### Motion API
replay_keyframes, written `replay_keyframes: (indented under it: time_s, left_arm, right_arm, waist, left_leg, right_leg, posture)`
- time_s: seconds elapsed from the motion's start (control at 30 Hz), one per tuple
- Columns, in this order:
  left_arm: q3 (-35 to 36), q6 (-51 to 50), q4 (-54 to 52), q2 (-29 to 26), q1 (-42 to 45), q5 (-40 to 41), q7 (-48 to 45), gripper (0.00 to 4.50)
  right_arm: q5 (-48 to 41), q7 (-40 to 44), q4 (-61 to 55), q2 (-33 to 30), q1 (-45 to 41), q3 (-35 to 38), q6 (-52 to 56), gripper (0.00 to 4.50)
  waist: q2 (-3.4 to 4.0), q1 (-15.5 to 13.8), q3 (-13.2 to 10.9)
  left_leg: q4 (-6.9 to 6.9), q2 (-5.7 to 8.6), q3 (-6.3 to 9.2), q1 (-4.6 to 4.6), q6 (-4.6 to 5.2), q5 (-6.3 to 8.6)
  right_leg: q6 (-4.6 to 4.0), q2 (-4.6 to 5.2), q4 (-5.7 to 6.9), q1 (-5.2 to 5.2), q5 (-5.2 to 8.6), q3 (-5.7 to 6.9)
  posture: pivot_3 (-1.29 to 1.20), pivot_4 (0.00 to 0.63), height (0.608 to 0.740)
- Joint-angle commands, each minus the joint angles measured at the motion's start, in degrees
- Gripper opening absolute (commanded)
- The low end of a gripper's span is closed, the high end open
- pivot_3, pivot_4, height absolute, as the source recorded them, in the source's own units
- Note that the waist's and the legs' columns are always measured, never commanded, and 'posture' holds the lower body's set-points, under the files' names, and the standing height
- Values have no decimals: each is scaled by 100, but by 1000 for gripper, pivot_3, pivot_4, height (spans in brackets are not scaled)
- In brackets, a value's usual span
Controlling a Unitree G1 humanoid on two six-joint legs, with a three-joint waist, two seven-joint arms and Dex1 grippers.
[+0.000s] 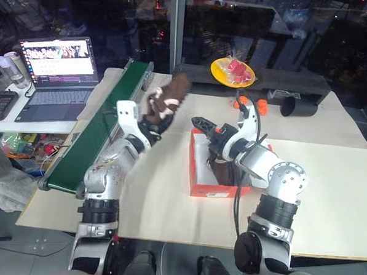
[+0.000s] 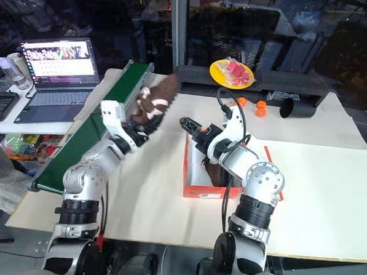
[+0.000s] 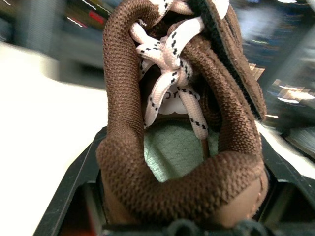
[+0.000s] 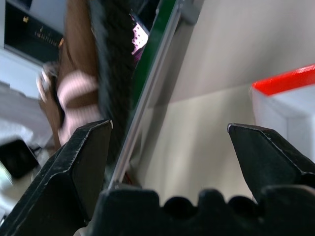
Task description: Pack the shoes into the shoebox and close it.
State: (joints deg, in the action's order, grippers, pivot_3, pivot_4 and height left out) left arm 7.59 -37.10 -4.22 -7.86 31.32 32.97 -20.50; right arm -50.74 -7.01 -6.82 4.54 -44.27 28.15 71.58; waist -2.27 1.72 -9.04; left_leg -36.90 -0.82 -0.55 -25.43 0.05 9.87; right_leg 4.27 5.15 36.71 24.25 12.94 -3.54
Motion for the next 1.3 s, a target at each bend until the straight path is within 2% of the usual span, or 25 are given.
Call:
replay_keyframes:
  time_s: [0.03,0.5,1.3]
  left_arm:
    - [-157,-187,-538,3,51,261,-146,2899]
    - [-538,-242,-520,-57,32,130,-377,2899]
    - [-561,-203,-312,-88,167,95,-403,2899]
  right_arm:
    - [-223,-257,-232,3,-236,-7,-21,4500]
    - [-807,-826,-255,9,-446,49,-294,4500]
    - [-1981,-1319,-22,-95,-490,77,-641,4500]
  waist:
    - [0,43,0]
    - [1,82,0]
    - [2,84,0]
  left_leg:
    - [0,0,0,4,0,-1]
    - [-2,0,-1,13,7,-6]
    - [4,-2,-1,4,8,-6]
  right_leg:
    - [0,-1,-1,-1,0,0]
    - [-2,-3,-19,-4,3,-3]
    - [-1,-3,-49,-7,3,-2]
  posture:
    - [0,150,734]
    - [0,150,734]
    - [0,150,734]
